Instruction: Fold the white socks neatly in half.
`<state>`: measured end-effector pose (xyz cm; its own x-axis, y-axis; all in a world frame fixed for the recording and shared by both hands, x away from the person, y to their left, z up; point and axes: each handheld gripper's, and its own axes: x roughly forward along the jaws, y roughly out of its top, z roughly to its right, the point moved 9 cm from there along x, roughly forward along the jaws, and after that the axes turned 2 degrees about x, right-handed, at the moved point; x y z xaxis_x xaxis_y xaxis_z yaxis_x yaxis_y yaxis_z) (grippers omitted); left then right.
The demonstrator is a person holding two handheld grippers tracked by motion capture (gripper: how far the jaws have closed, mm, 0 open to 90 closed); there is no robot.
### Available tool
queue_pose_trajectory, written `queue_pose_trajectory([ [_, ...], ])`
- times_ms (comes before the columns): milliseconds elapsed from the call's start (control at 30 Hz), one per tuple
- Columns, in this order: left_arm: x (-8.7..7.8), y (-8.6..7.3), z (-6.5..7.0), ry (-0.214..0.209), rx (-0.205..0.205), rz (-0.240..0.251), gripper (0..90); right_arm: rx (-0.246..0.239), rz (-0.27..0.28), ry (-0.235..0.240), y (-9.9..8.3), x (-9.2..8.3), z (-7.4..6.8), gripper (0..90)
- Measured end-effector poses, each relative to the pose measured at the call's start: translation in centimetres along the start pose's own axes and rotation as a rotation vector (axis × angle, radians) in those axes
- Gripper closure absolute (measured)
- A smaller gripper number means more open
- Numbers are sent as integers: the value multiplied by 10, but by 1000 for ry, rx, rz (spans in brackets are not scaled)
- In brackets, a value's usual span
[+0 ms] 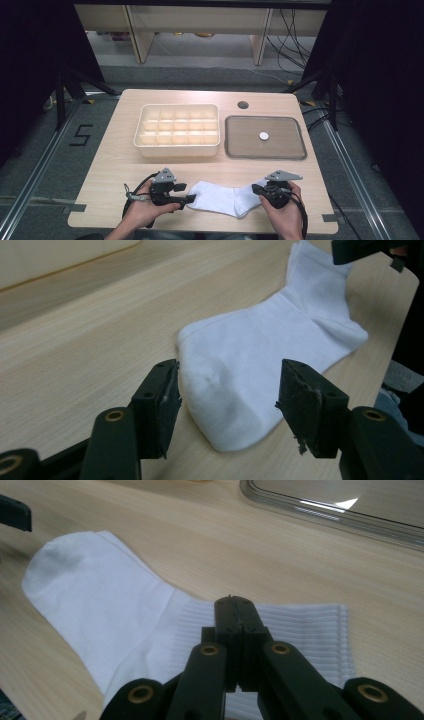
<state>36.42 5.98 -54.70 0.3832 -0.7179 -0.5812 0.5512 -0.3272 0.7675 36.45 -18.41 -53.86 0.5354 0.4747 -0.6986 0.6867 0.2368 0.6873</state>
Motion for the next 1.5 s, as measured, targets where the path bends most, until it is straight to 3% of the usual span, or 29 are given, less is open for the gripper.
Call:
queue_pose_trajectory([
  [167, 3, 2, -1, 5, -6, -33, 434, 13, -26, 8, 0, -5, -8, 900],
  [267, 5, 7, -3, 35, -9, -47, 433, 18, -71, -7, -4, -8, -12, 900],
  [300, 5, 7, -3, 35, -9, -47, 424, -14, -59, 8, -3, -6, -11, 900],
  [333, 4, 7, -9, 62, -5, -67, 419, 2, -80, -6, -4, -6, -12, 900],
  [367, 4, 7, -9, 62, -5, -67, 421, 2, -80, -6, -4, -6, -12, 900],
  [400, 3, 7, -11, 69, -16, -69, 422, 12, -114, 8, -6, -4, -13, 900],
  [433, 3, 7, -11, 69, -16, -69, 424, 12, -114, 8, -6, -4, -13, 900],
  [467, 5, 6, -9, 61, -42, -62, 427, 56, -138, -12, -9, -2, -15, 900],
  [500, 5, 6, -9, 61, -42, -62, 432, 56, -138, -12, -9, -2, -15, 900],
  [533, 5, 2, -11, 47, -16, -100, 436, 65, -160, -7, -9, -1, -17, 900],
  [600, 10, 1, -11, 36, -34, -109, 441, 61, -177, 11, -8, 1, -19, 900],
  [667, 14, 1, -10, 19, -39, -120, 441, 67, -161, 10, -6, 5, -22, 900],
  [700, 16, 1, -8, 10, -42, -122, 438, 59, -188, 14, -6, 4, -23, 900],
  [800, 21, 0, -9, 9, -16, -141, 435, 54, -185, 18, -4, 5, -28, 900],
  [833, 22, -2, -11, 17, 18, -166, 436, 48, -196, 26, -3, 6, -30, 900],
  [900, 26, 0, -12, 33, 7, -151, 439, 31, -187, 32, -2, 5, -31, 900],
  [933, 27, 0, -14, 48, 27, -151, 440, 46, -204, 63, -2, 3, -35, 900],
  [967, 27, 0, -14, 48, 27, -151, 440, 46, -204, 63, -2, 3, -35, 900],
  [1000, 27, 1, -17, 46, 68, -161, 441, 37, -191, 43, -1, 2, -35, 900],
  [1100, 30, -1, -17, 47, 79, -173, 453, 35, -174, 27, 0, 3, -35, 900],
  [1133, 30, -1, -16, 46, 85, -177, 465, 21, -185, 45, -1, 2, -36, 900],
  [1267, 35, -2, -13, 45, 140, -186, 500, 30, -185, 32, -1, 2, -37, 900],
  [1300, 35, -2, -13, 45, 140, -186, 519, 30, -185, 32, -1, 2, -37, 900],
  [1333, 35, -4, -11, 37, 170, -192, 547, 23, -178, 34, 0, 1, -39, 900],
  [1367, 35, -4, -11, 37, 170, -192, 571, 23, -178, 34, 0, 1, -39, 900],
  [1400, 36, -4, -10, 52, 199, -184, 608, 14, -184, 42, 1, 0, -42, 900],
  [1500, 37, -6, -6, 54, 190, -186, 734, 26, -190, 47, 2, 1, -46, 900],
])
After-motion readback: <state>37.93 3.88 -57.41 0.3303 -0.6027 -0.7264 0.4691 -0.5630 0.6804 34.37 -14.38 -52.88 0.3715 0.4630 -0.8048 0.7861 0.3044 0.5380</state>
